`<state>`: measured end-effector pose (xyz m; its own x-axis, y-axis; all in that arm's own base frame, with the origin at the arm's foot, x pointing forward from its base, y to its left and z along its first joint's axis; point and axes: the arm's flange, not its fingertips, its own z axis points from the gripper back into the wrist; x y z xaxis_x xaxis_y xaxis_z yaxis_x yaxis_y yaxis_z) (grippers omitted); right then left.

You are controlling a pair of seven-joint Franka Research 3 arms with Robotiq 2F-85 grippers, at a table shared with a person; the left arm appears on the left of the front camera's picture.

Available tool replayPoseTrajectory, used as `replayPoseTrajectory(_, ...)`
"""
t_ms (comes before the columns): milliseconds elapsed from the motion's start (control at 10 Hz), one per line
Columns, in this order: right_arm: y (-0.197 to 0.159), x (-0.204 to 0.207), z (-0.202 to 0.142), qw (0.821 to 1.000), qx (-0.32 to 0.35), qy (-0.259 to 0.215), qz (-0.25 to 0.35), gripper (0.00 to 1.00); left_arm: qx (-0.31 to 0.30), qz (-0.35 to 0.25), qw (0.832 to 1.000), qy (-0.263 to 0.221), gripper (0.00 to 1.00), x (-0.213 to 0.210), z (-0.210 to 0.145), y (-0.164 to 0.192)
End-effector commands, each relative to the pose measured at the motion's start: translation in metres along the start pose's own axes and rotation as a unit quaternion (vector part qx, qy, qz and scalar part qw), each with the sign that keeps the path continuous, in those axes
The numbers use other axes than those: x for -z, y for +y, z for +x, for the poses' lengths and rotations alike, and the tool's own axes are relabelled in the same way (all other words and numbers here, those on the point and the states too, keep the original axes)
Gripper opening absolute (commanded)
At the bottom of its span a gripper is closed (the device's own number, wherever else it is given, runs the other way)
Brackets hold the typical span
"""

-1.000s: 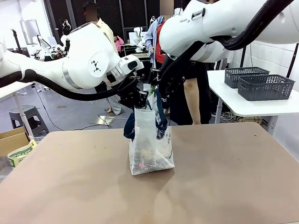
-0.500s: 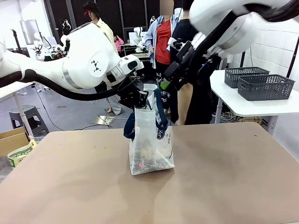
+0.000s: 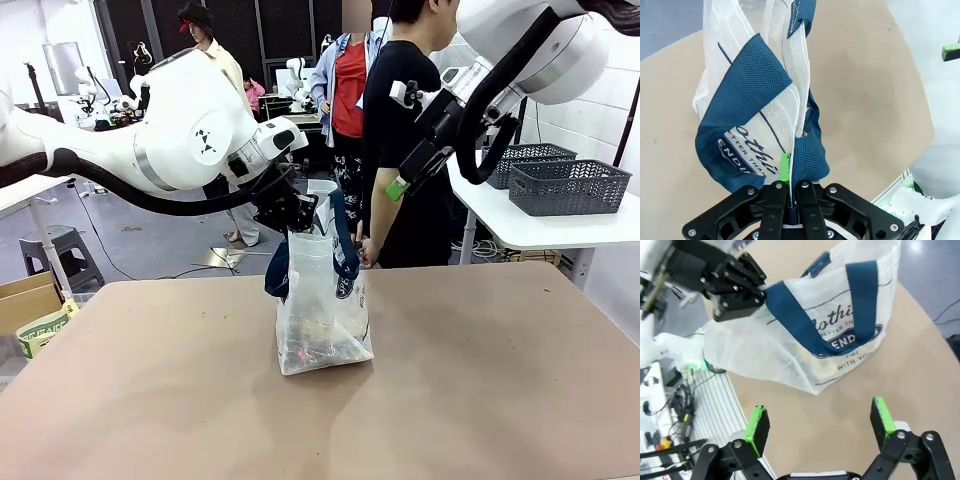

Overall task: Transfer purchased items from the store into the shopping bag.
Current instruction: Move the Reusable shopping bag to the right side of the table.

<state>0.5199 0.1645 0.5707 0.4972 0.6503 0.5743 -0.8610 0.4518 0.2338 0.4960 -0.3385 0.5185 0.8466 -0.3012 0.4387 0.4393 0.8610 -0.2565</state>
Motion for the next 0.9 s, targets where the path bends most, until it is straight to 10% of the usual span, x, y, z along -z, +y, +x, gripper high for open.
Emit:
replayPoseTrajectory(0,0.008,0.002,0.006,1.000,0.012,-0.002,0.011,1.00,-0.006,-0.004,1.000,-0.001,0.00,-0.002,-0.001,0.001)
replayPoseTrajectory(800,0.008,0.002,0.006,1.000,0.012,-0.002,0.011,1.00,0.007,0.098,0.994,0.047,0.00,-0.029,0.070,-0.023)
